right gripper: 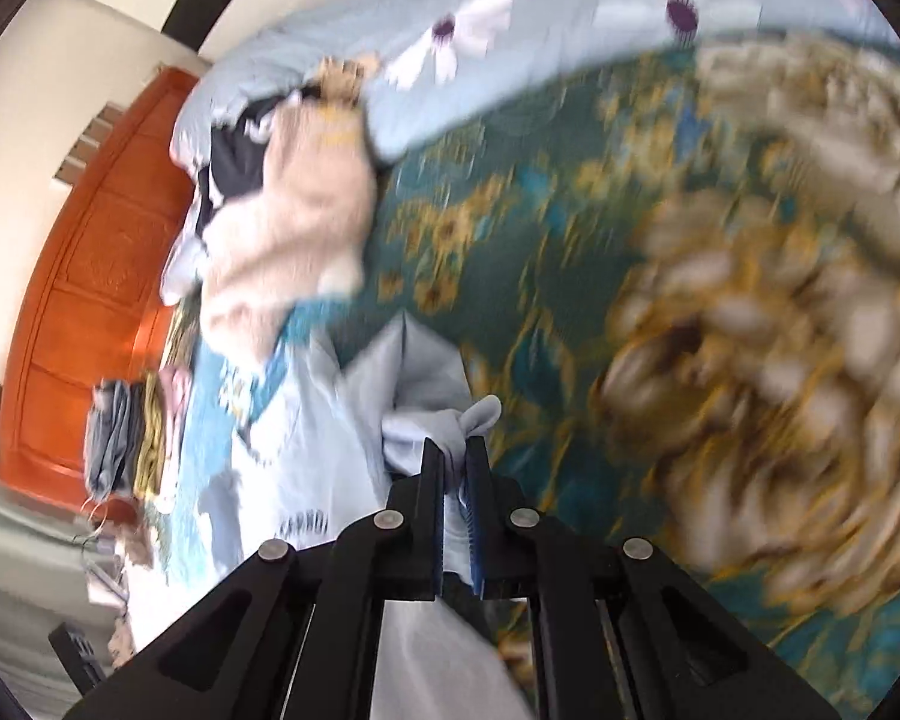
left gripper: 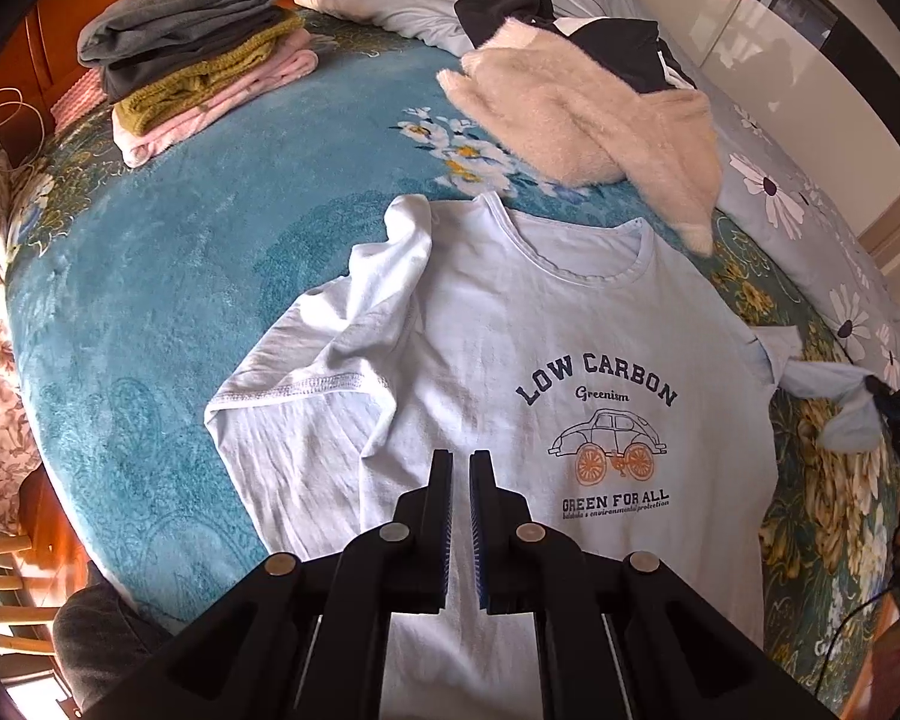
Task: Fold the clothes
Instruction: 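Grasp a T-shirt sleeve with the right gripper and fold it across the body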
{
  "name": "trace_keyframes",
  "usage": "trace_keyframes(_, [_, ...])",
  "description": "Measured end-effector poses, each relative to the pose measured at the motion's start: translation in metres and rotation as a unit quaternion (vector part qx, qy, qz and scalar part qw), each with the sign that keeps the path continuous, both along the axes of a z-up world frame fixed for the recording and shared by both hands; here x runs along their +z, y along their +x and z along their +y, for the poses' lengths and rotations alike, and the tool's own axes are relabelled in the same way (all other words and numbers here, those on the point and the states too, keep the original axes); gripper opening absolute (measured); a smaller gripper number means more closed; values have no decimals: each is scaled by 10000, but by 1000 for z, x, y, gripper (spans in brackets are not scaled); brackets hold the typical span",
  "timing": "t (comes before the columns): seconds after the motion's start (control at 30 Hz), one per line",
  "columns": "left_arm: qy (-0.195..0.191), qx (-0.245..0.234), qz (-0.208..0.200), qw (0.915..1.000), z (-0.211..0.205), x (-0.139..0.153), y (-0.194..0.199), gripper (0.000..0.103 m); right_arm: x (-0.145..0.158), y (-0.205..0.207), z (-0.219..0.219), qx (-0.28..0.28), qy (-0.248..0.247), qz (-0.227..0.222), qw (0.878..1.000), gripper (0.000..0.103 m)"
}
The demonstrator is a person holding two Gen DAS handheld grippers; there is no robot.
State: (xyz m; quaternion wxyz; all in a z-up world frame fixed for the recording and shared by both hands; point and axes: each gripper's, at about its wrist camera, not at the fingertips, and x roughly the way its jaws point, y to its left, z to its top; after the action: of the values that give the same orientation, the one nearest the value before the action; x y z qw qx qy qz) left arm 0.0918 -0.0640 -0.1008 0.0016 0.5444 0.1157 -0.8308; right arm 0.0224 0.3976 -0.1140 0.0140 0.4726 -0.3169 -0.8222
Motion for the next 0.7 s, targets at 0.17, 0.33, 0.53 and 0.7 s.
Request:
trace_keyframes(0.17, [37,148,-70,9999,-8,-4,-5,7,46,-23,46,-515,852,467,9939,6])
trace_keyframes(0.33, [58,283,-128,9995,-13,-9,-8,7,47,-37,74,-989,1303,356,9859,6])
trace_keyframes(0.53, [66,245,-267,9993,-11,-18,-10,7,6,-22,103,-1274,1659,-281,9775,9])
trace_keyframes(0.7, [50,175,-395,9991,-7,-26,-11,7,-19,14,123,-1513,1415,-694,9758,19])
